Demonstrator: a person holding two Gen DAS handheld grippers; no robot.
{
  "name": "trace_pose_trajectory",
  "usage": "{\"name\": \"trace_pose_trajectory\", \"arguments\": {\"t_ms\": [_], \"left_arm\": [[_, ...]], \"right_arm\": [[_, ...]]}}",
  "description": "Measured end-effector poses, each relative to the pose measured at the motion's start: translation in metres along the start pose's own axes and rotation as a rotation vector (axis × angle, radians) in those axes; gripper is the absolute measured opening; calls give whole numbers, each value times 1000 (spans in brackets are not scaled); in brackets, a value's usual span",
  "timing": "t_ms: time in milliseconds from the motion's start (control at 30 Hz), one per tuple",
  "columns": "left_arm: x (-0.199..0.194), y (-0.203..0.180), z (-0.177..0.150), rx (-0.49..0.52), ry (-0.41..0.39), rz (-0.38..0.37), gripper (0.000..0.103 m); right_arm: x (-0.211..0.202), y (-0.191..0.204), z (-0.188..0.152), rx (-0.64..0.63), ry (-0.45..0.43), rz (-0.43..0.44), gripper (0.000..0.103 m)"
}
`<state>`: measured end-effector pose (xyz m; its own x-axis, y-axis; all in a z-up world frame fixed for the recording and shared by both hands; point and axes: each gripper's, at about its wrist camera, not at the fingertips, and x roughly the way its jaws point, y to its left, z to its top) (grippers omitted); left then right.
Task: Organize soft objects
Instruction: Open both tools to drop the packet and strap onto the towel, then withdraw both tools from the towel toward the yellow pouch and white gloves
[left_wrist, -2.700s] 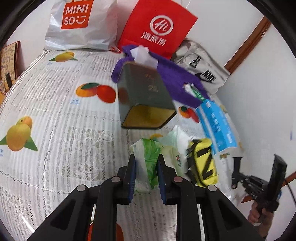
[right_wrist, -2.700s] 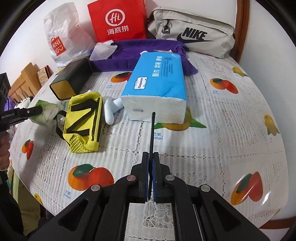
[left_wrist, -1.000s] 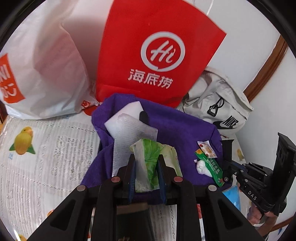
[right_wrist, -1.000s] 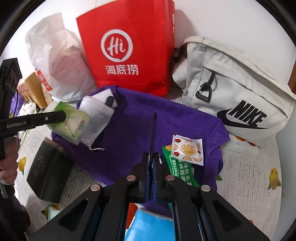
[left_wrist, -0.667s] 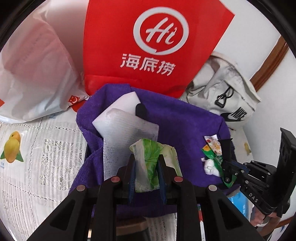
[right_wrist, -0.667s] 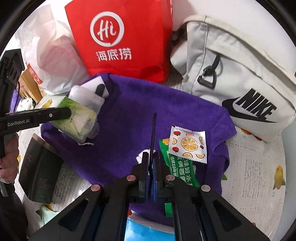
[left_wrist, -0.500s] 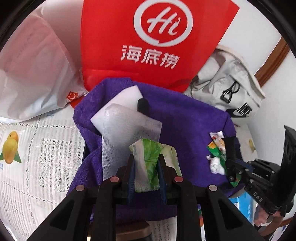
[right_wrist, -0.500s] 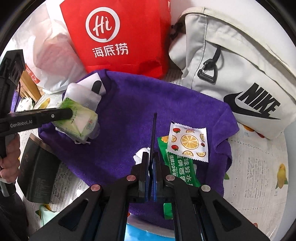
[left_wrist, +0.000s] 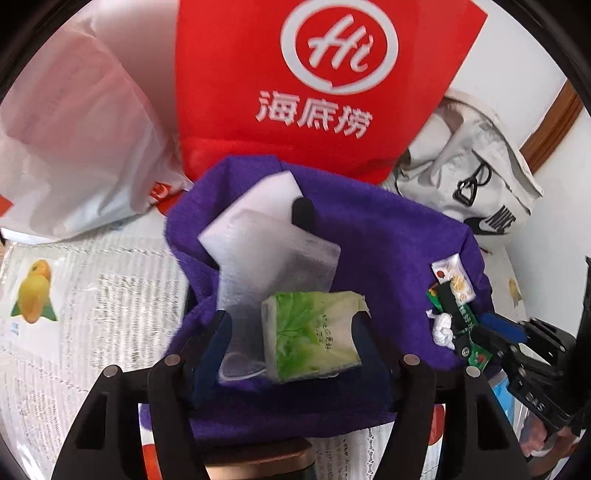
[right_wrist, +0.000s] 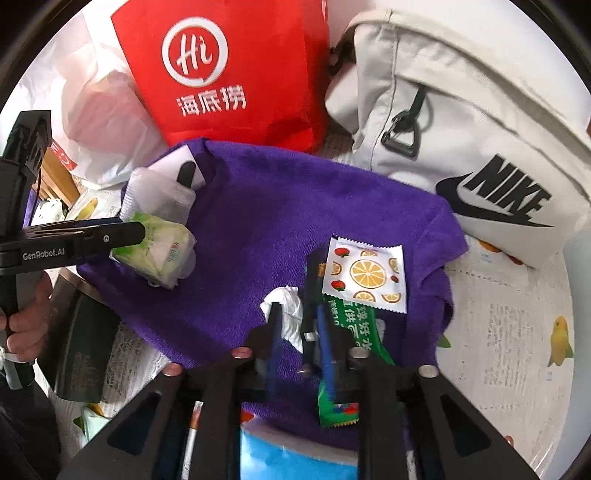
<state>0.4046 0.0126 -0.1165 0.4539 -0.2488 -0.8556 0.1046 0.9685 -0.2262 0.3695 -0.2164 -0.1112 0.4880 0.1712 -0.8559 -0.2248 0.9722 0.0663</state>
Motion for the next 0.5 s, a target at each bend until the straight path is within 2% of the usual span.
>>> {"name": "trace_pose_trajectory", "arguments": {"t_ms": [33,167,267,333,500], "left_arm": [[-4,1,-1,-1,-6,6,65],[-30,1,-6,-4,-45,9,65],[-53,-4,-16,20,-94,-2,65],[-73,-11,-27,51,-145,-20,65],[-110,-23,-59,86,-139,10,65]], "right_arm": [[-7,1,-1,6,-15,0,35],[-35,8,-9,10,-73,-14,39],[-57,14,-21,21,-113,10,47],[-67,18,-30,22,-116,14,47],[-98,26,-59,41,-132,21,47]]}}
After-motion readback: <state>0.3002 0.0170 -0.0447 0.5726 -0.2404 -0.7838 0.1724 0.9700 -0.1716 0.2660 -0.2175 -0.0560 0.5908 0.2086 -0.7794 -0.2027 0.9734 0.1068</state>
